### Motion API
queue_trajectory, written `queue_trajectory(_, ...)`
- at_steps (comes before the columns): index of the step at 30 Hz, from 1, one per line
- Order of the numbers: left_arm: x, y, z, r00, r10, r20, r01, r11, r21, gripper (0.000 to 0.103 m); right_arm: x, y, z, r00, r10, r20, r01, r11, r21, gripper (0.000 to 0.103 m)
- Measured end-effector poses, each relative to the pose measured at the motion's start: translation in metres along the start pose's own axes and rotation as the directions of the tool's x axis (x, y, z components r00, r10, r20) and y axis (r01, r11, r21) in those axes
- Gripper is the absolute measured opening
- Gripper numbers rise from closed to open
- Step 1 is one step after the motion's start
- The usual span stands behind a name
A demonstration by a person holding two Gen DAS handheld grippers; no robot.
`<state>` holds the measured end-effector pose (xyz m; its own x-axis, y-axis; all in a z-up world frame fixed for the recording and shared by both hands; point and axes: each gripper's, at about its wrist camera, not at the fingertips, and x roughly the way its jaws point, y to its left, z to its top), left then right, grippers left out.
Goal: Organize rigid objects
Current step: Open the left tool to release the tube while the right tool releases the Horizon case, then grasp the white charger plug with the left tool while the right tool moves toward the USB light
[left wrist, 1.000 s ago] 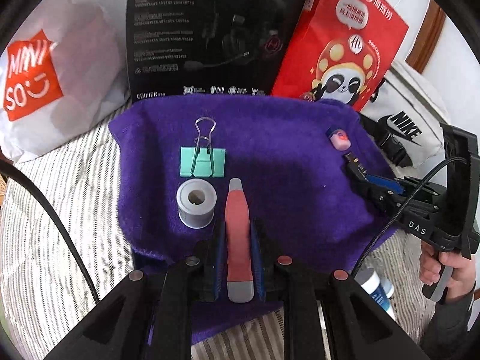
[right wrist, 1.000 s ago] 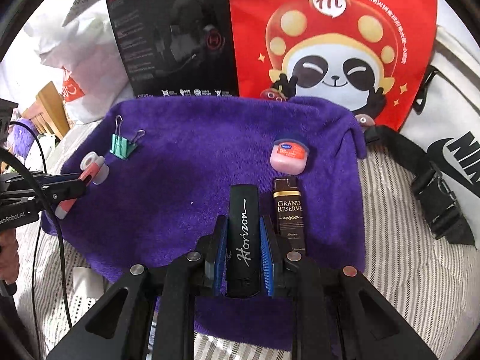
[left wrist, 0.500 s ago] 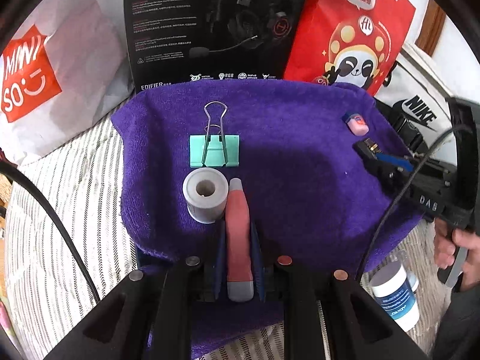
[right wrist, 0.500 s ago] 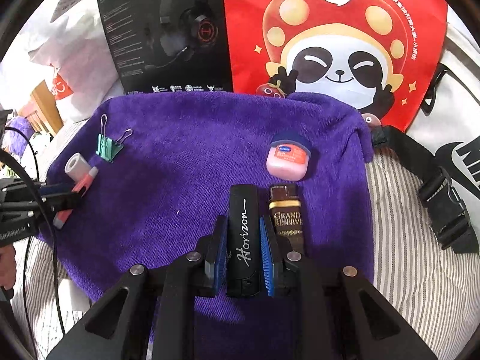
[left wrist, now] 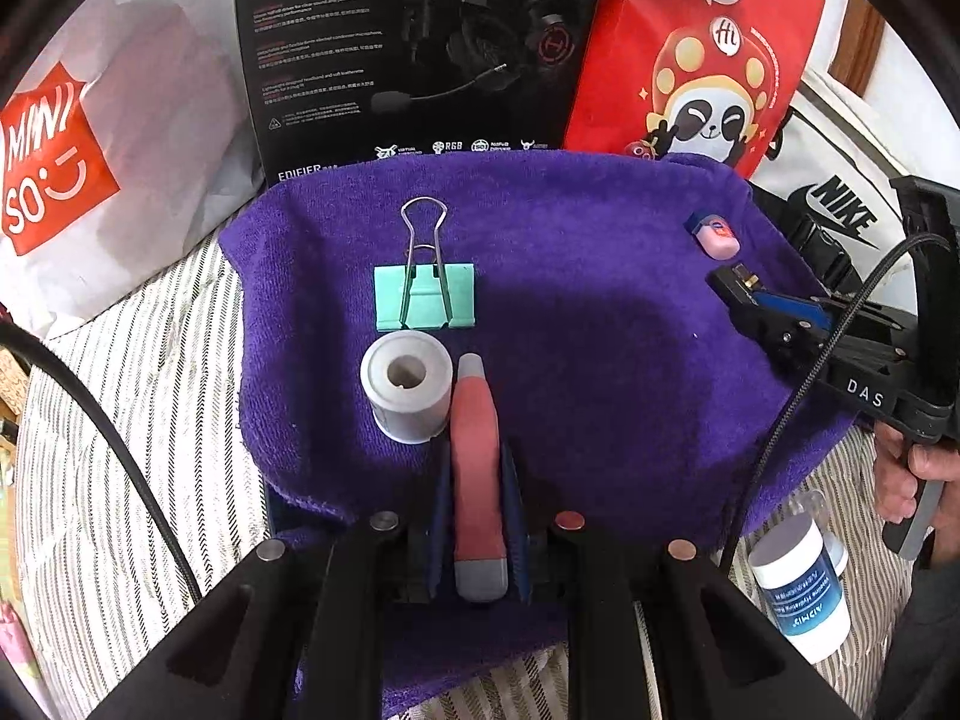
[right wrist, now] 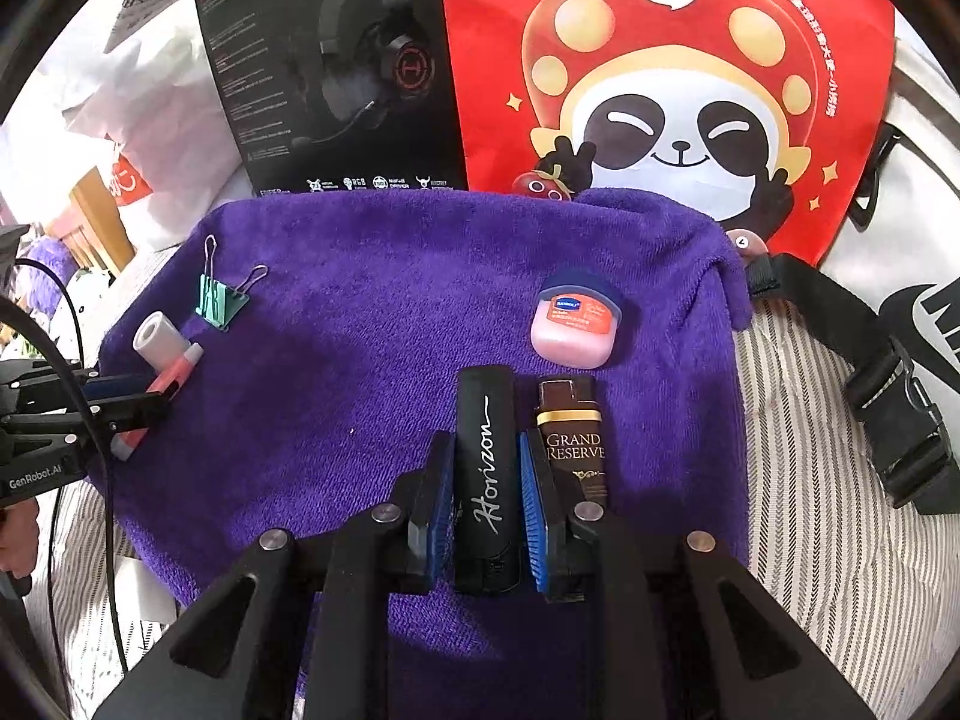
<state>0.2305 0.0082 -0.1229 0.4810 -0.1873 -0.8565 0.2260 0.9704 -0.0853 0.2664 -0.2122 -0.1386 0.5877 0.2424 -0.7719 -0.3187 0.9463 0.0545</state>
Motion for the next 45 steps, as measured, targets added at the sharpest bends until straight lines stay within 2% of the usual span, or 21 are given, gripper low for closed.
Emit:
queue_trajectory(6, -0.001, -0.003, 0.000, 1.000, -0.014, -0.017, 0.015, 1.000, 0.011, 0.028, -0.002, -0.001, 0.002, 0.999, 0.014, -0.030, -0.014, 1.000, 0.009, 0.026)
queue_trajectory(8, -0.003, -0.004, -0.001, 1.000, -0.013, -0.025, 0.014, 1.000, 0.009, 0.029, -0.004, -0.001, 0.001, 0.999, 0.013, -0.046, -0.012, 1.000, 0.016, 0.030)
queue_trajectory(11, -0.008, -0.003, -0.004, 1.000, -0.006, -0.026, 0.006, 1.000, -0.016, 0.029, -0.010, 0.001, -0.001, 0.998, 0.003, -0.055, -0.001, 1.000, 0.020, 0.031)
queue_trajectory(16, -0.040, -0.009, -0.017, 0.999, -0.027, 0.029, 0.028, 0.999, -0.020, 0.029, -0.038, 0.004, -0.011, 0.999, -0.017, -0.031, 0.018, 1.000, 0.024, 0.035)
queue_trajectory(22, -0.066, -0.024, -0.035, 0.997, -0.066, 0.050, 0.067, 0.997, -0.024, 0.029, -0.079, 0.007, -0.033, 0.999, -0.032, 0.016, 0.031, 0.998, 0.062, 0.037)
queue_trajectory(31, -0.043, -0.052, -0.050, 0.988, -0.157, -0.006, 0.155, 0.982, -0.111, 0.029, -0.115, 0.020, -0.077, 0.997, -0.069, 0.025, 0.067, 0.993, 0.094, 0.037)
queue_trajectory(34, -0.034, -0.058, -0.046, 0.986, -0.167, -0.019, 0.163, 0.978, -0.133, 0.033, -0.124, 0.025, -0.091, 0.997, -0.071, 0.031, 0.068, 0.994, 0.086, 0.037)
queue_trajectory(39, -0.026, -0.065, -0.044, 0.989, -0.141, -0.042, 0.134, 0.981, -0.138, 0.040, -0.129, 0.023, -0.106, 0.998, -0.039, 0.042, 0.034, 0.993, 0.113, 0.037)
queue_trajectory(43, -0.019, -0.073, -0.047, 0.994, -0.083, -0.072, 0.077, 0.993, -0.085, 0.041, -0.124, 0.018, -0.113, 0.999, -0.032, 0.031, 0.028, 0.990, 0.136, 0.037)
queue_trajectory(45, -0.023, -0.075, -0.052, 0.997, -0.054, -0.062, 0.051, 0.998, -0.043, 0.040, -0.122, 0.015, -0.116, 0.999, -0.032, 0.025, 0.028, 0.989, 0.147, 0.037)
